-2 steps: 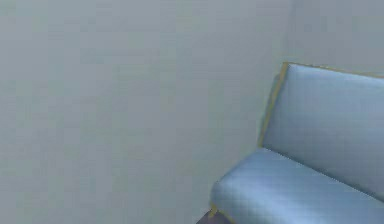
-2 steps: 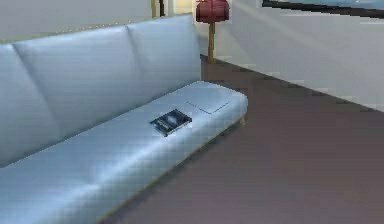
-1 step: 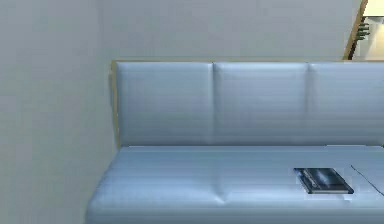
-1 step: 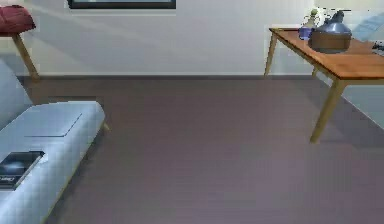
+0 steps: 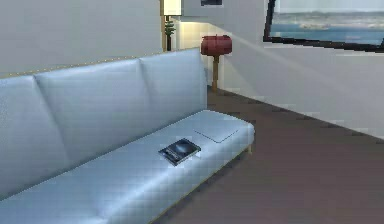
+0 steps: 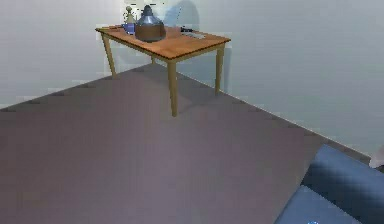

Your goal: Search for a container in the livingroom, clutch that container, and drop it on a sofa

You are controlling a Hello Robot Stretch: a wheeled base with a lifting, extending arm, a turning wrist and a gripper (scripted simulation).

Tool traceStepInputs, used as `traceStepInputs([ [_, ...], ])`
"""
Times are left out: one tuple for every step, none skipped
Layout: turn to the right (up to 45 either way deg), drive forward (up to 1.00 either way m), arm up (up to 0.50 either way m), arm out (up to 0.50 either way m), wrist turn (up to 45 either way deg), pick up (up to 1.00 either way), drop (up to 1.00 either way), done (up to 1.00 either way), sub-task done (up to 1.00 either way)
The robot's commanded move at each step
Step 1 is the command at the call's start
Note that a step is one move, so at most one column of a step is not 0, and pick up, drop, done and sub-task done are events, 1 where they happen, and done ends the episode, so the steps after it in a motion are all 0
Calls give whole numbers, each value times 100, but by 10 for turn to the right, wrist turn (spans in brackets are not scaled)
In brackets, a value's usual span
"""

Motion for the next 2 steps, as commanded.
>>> traceStepInputs([
  [60, 0, 0, 0, 0, 0, 0, 0, 0],
  [0, 35, 0, 0, 0, 0, 0, 0, 0],
])
